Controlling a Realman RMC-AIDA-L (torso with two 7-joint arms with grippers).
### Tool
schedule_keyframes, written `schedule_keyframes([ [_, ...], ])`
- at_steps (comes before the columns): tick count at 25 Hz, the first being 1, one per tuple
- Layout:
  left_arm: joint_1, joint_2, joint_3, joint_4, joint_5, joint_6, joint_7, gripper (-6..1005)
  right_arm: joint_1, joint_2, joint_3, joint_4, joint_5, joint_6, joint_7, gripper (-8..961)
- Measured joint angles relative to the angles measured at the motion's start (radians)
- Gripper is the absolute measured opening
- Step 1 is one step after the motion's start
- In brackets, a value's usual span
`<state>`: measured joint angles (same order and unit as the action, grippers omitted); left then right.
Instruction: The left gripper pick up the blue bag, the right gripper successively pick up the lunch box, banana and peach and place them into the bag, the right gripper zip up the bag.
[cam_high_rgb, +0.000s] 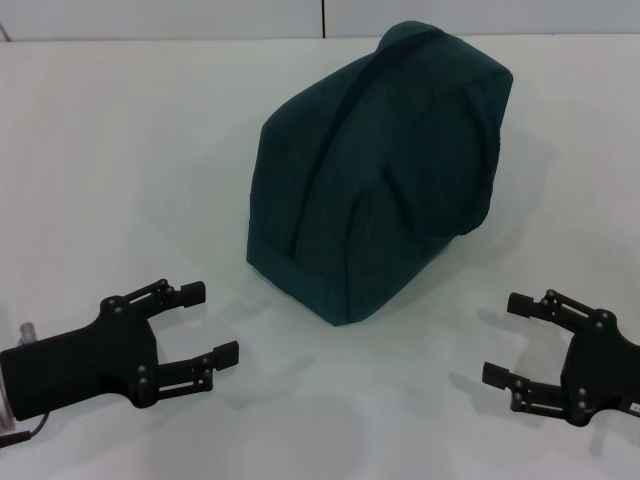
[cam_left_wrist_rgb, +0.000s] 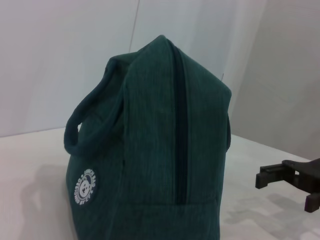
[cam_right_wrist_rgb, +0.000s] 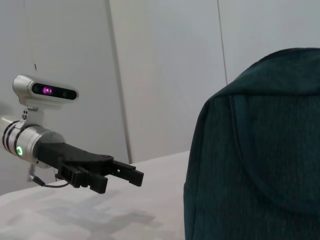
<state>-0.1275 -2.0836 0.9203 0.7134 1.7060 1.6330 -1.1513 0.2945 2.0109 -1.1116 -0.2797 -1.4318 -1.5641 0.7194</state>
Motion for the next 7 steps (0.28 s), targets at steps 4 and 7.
schedule_keyframes([
  [4, -0.002, 0.0, 0.001, 0.001, 0.0, 0.002, 0.0, 878, 0.001, 0.0, 0.003, 0.006, 0.0, 0.0, -0.007, 859],
  [7, -0.003, 0.001, 0.001, 0.001, 0.0, 0.01, 0.0, 878, 0.001, 0.0, 0.004, 0.007, 0.001, -0.002, -0.007, 859],
])
